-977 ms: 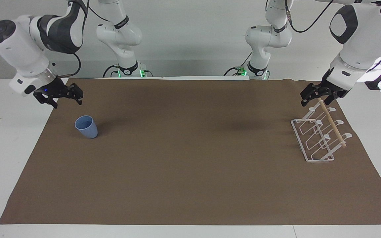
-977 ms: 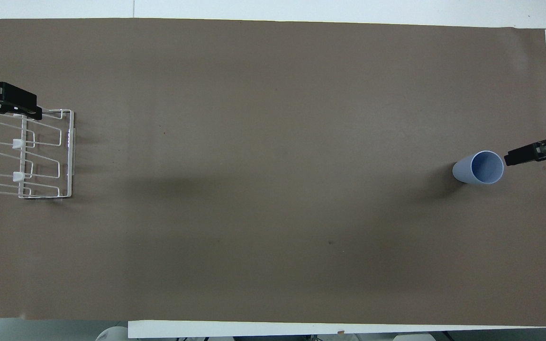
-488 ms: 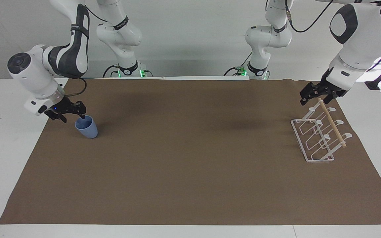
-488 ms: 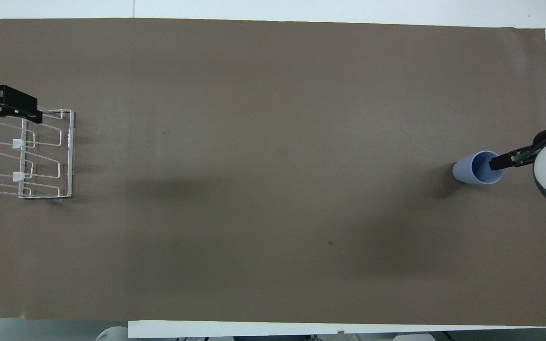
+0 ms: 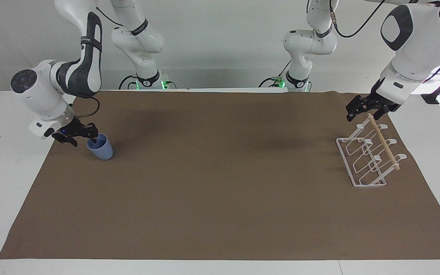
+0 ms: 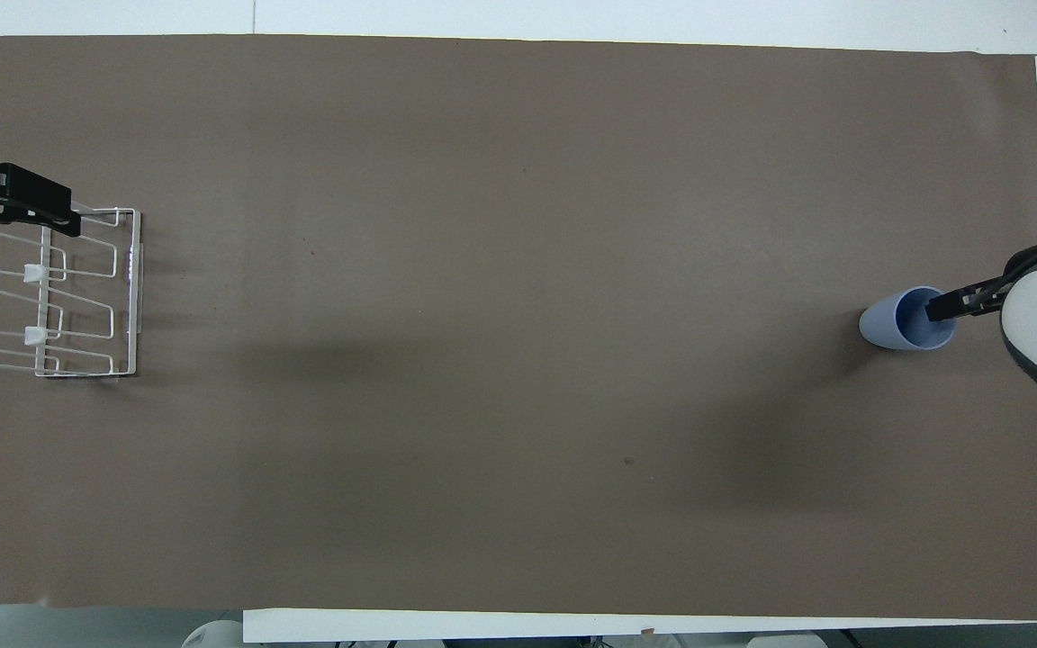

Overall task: Hang cup on cup holder
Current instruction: 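Close the right gripper on the light blue cup's base, then lift the cup with the right gripper toward the table center, then carry the cup toward the left gripper while the left gripper approaches, then grasp the cup's open rim with the left gripper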

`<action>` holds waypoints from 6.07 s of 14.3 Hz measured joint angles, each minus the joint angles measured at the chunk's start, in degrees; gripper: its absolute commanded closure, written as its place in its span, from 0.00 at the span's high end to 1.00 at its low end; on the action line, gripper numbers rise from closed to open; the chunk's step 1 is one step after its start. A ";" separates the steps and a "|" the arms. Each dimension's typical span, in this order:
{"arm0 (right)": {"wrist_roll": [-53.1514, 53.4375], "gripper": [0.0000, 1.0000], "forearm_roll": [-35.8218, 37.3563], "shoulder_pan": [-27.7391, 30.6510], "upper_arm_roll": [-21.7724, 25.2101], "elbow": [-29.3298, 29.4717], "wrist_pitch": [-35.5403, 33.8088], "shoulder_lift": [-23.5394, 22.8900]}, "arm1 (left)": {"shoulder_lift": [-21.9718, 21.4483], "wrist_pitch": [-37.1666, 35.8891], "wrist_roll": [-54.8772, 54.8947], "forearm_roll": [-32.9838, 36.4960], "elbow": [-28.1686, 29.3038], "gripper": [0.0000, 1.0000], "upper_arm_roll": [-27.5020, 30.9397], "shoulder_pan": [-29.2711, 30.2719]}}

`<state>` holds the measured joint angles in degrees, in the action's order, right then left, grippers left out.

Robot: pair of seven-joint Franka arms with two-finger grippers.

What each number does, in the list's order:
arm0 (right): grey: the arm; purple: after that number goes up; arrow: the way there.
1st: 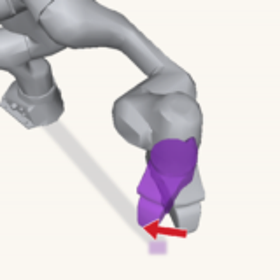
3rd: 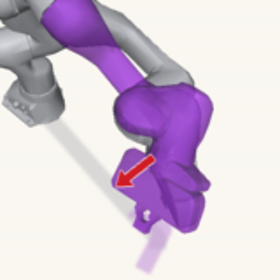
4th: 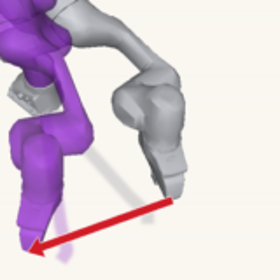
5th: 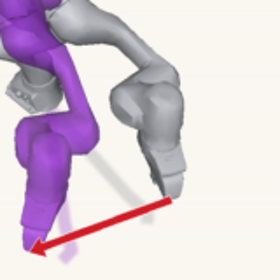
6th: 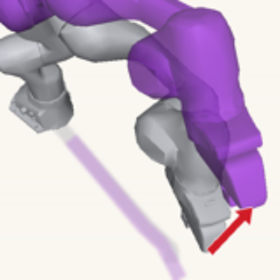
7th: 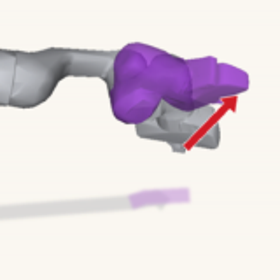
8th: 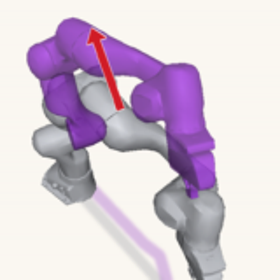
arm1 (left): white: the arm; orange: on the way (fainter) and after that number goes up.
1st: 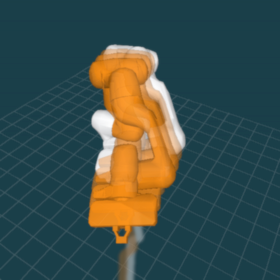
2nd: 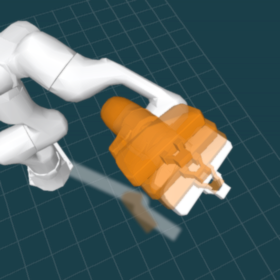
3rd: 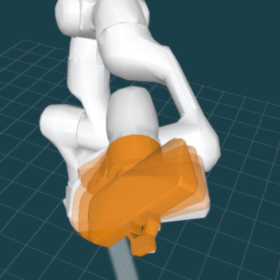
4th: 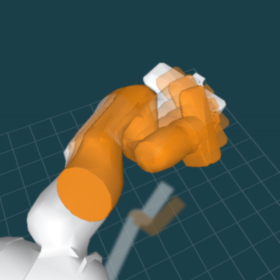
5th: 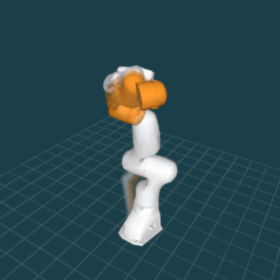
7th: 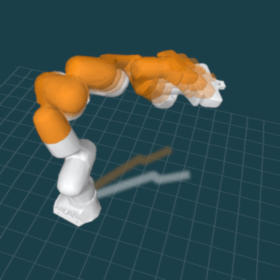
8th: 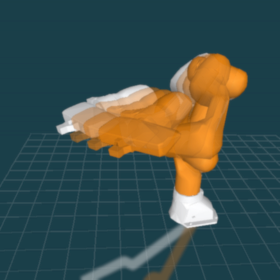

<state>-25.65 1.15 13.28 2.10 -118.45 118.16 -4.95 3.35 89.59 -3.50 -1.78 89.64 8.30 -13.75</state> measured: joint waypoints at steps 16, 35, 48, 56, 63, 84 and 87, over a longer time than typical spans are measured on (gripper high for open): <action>-0.01 0.41 0.00 0.56 -0.02 -3.30 2.40 -0.14 | -0.13 -0.11 -0.06 0.00 0.00 1.00 0.00 0.00; -1.66 0.00 -7.35 -1.10 -1.59 8.80 -17.24 1.45 | -0.16 -0.85 -0.06 0.00 0.01 1.00 0.01 0.00; 15.82 0.00 -63.15 -13.75 -5.36 12.23 -20.55 3.86 | -1.95 0.72 -38.61 0.21 3.42 1.00 -0.67 -6.96; 15.80 0.00 -85.44 -22.38 -5.43 -0.64 -11.22 6.72 | -2.28 9.98 -85.77 -2.20 3.84 1.00 -1.27 -21.21; 15.80 0.00 -85.84 -22.77 -5.34 -1.76 -11.13 6.83 | -1.17 11.94 -98.48 -2.39 1.60 1.00 -2.09 -24.69; 15.83 0.00 -85.98 -24.61 -5.34 -3.03 -9.81 6.82 | 7.87 11.06 -104.45 -9.12 -5.66 1.00 -3.12 -29.36; 15.83 0.00 -85.99 -24.61 -5.33 -3.08 -9.80 6.82 | 7.87 10.90 -104.77 -9.65 -5.88 1.00 -3.36 -29.37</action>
<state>-9.81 -84.84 -11.33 -3.22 -121.53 108.35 1.87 11.22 100.49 -108.26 -11.43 83.75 4.94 -43.12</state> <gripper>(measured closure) 0.956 0.000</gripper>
